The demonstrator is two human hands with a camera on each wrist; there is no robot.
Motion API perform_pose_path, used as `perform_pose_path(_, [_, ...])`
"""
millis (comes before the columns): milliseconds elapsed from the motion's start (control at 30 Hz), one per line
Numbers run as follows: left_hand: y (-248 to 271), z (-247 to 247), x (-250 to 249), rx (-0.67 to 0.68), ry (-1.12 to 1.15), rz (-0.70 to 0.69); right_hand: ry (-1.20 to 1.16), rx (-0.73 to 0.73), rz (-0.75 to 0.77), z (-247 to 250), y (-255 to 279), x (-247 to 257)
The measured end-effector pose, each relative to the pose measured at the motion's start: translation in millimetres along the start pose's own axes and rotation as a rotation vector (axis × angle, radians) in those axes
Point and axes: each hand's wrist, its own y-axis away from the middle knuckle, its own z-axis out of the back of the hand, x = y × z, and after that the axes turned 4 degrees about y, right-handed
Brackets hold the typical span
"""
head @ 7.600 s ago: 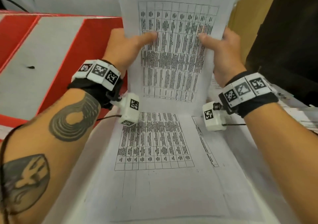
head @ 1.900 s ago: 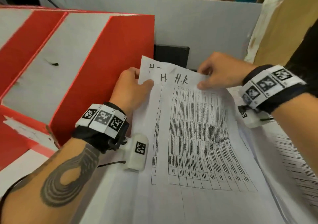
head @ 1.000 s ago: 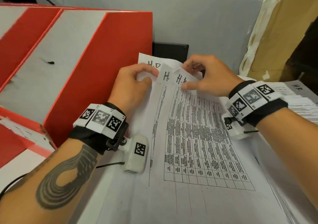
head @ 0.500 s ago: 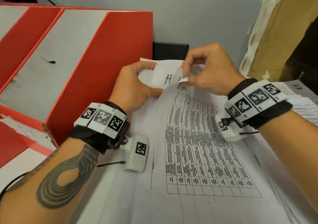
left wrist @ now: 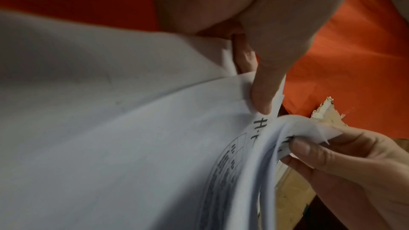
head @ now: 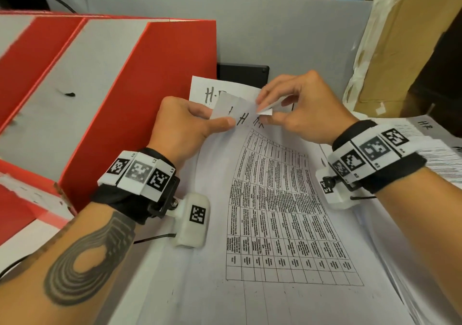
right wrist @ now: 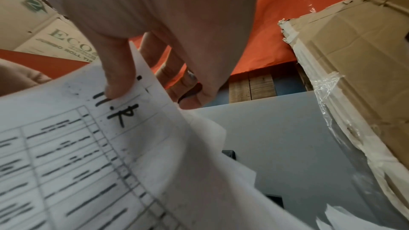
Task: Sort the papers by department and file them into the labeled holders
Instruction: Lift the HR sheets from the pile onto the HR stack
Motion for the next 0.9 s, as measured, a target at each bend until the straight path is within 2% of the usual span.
perform_pose_path(167, [7.2,-0.8,-5.7,0.053,0.04,0.022,-0.029,-0.067,-0.039,-4.0,-2.1,4.7])
perform_pose_path(333, [8.2,-1.6,-8.7,0.037,0.078,0.038,-0.048,-0.001,-0.04,-2.9,3.5,11.1])
perform_pose_path(533, [11.9,-2.6,-10.6,0.101,0.106,0.08,0.007,0.028,-0.079,-8.1,0.7,9.0])
perform_pose_path(600, [9.4,-1.1,-8.4,0.082,0.086,0.076,0.05,-0.024,-0.096,-10.8,2.6,6.8])
perform_pose_path(667, [7.1,0.9,-5.4,0.062,0.077,0.073,0.083,-0.138,-0.095,-13.4,5.4,6.4])
perform_pose_path(767, [5.3,2.8,-1.3,0.065,0.072,0.063,0.108,-0.3,0.019,-14.6,6.7,6.6])
perform_pose_path(833, [4.5,3.3,-0.2,0.077,0.064,0.061,0.125,-0.344,0.102,-15.6,7.3,5.8])
perform_pose_path(900, [4.1,4.5,-0.5,0.058,0.053,0.048,0.112,-0.321,0.127,-15.0,7.9,5.3])
